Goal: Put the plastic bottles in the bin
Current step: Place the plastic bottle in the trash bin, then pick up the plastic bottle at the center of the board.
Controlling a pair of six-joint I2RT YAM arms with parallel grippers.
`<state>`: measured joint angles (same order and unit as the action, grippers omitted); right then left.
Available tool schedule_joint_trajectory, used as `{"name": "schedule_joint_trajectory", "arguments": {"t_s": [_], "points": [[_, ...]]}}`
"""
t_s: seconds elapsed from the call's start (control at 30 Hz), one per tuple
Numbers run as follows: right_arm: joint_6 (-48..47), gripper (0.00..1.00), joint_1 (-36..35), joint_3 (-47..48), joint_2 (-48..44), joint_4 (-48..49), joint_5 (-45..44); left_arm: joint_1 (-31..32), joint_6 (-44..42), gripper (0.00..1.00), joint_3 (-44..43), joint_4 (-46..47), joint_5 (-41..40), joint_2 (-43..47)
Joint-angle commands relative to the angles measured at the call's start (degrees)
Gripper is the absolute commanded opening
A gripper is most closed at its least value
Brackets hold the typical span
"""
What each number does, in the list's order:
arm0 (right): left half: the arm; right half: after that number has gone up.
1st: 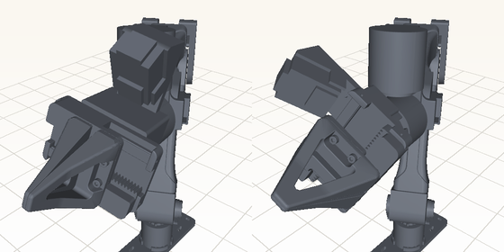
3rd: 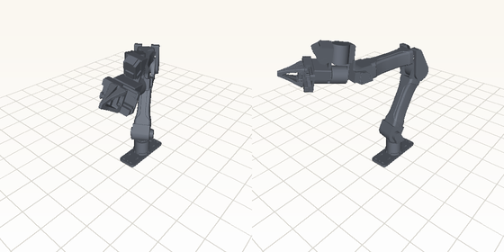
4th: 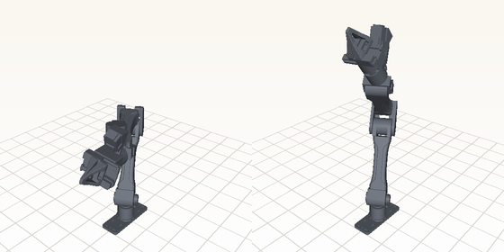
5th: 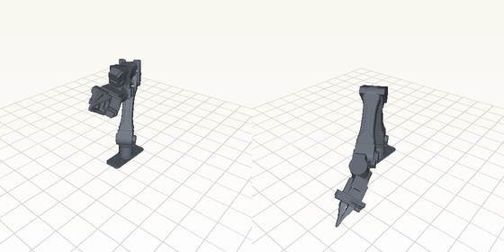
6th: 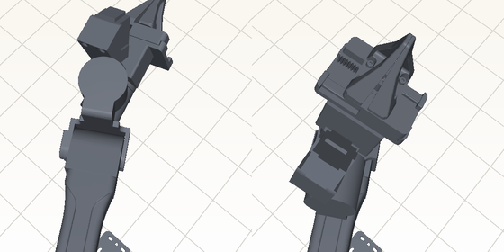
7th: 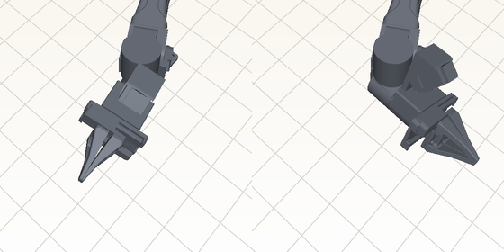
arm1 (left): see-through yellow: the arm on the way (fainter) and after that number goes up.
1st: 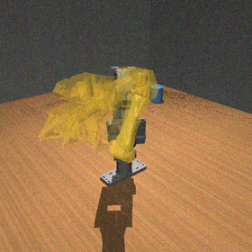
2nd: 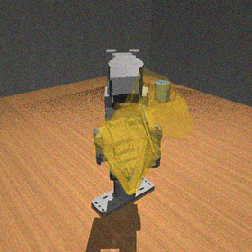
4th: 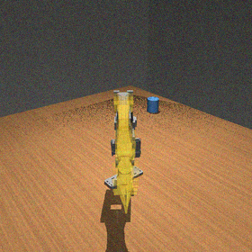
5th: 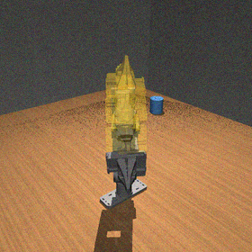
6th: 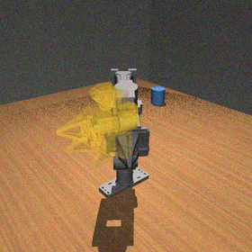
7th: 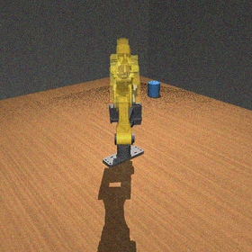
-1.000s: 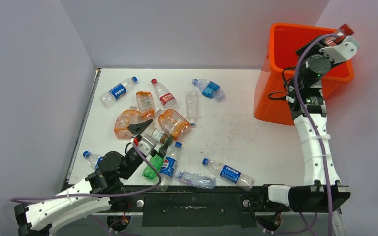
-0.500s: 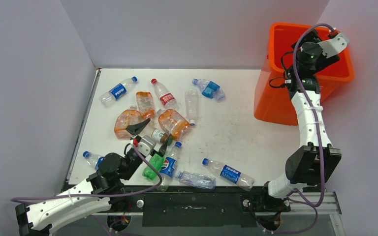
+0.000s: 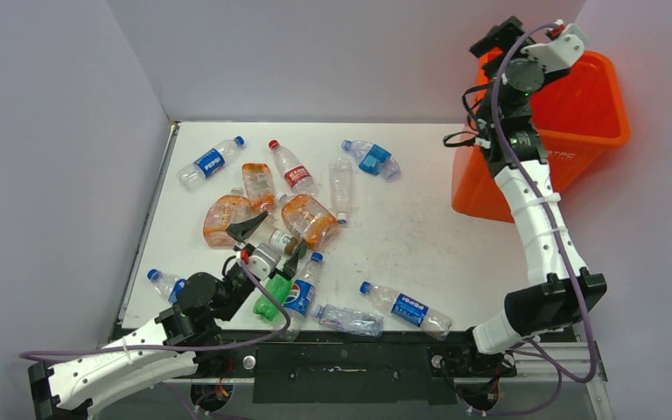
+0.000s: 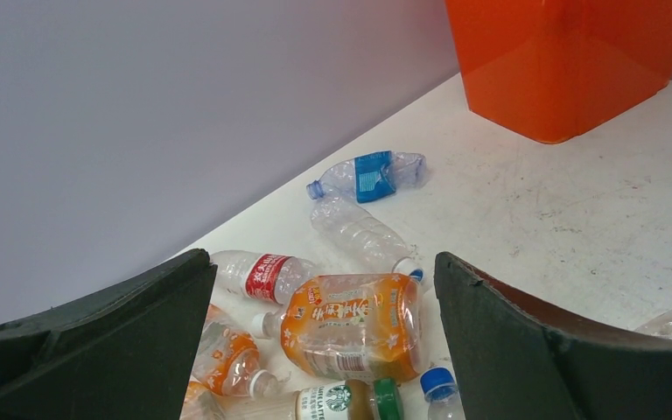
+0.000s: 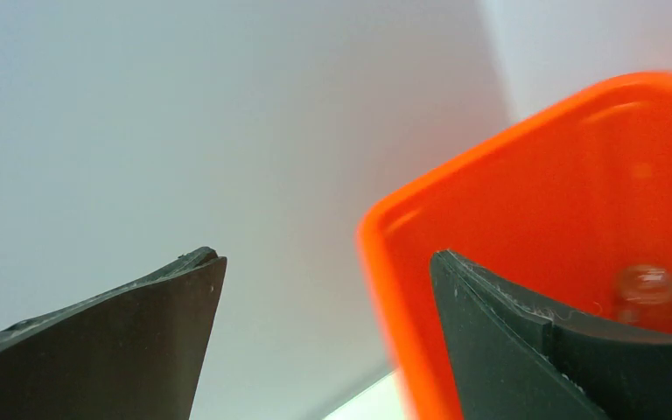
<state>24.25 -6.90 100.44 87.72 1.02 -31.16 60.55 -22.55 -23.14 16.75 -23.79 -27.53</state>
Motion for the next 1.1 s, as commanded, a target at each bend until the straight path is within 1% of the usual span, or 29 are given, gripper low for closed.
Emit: {"name": "schedule_joint_trajectory", "arguments": {"t_s": [0.0,0.07,0.17,0.3,0.37,0.43,0.5,0.57,0.67,0.73,0.93,1.07], "points": [[-4.28,0.9,-11.25,-2.01,-7.33,5.08,1.66,-0.08,-1.24,0.96,0.27,3.43,-1.91,-0.2],[-3.98,0.9,-17.37,-7.27,-10.73,5.9,5.55,-0.13,-1.48,0.96,0.41,3.57,-2.95,-0.47],[-1.95,0.9,-24.17,-17.43,-15.39,5.12,10.19,-0.17,-1.49,0.96,0.31,3.4,-4.45,-0.96],[2.93,0.9,-28.74,-30.0,-18.47,1.89,18.8,-0.26,-0.71,0.96,-0.54,1.55,-4.31,-2.64],[5.11,0.9,-30.34,-36.89,-19.06,2.1,22.52,-0.26,0.42,0.96,-3.55,-2.99,-2.45,-5.14],[6.97,0.9,-31.25,-42.26,-18.61,2.15,25.35,-0.26,2.63,0.96,-9.0,-9.99,-0.12,-10.56],[8.49,0.9,-31.3,-46.34,-17.24,3.08,26.99,-0.53,10.55,0.96,-16.27,-19.91,-2.32,-16.5],[10.54,0.9,-31.22,-49.22,-15.37,5.37,28.73,-1.12,17.44,0.96,-22.12,-29.94,-3.9,-21.75],[13.93,0.9,-30.9,-52.43,-11.24,11.51,30.64,-2.02,20.02,0.96,-26.0,-34.9,-0.62,-25.81],[15.78,0.9,-30.58,-53.09,-7.99,15.08,32.19,-3.63,21.26,0.96,-25.87,-34.44,2.32,-25.83],[20.47,0.91,-29.26,-52.98,0.81,21.54,28.72,-10.54,29.23,0.96,-21.37,-28.09,6.84,-21.94],[22.99,0.9,-27.57,-51.6,6.55,24.89,27.97,-12.25,34.11,0.96,-21.57,-27.29,4.05,-22.71]]}}
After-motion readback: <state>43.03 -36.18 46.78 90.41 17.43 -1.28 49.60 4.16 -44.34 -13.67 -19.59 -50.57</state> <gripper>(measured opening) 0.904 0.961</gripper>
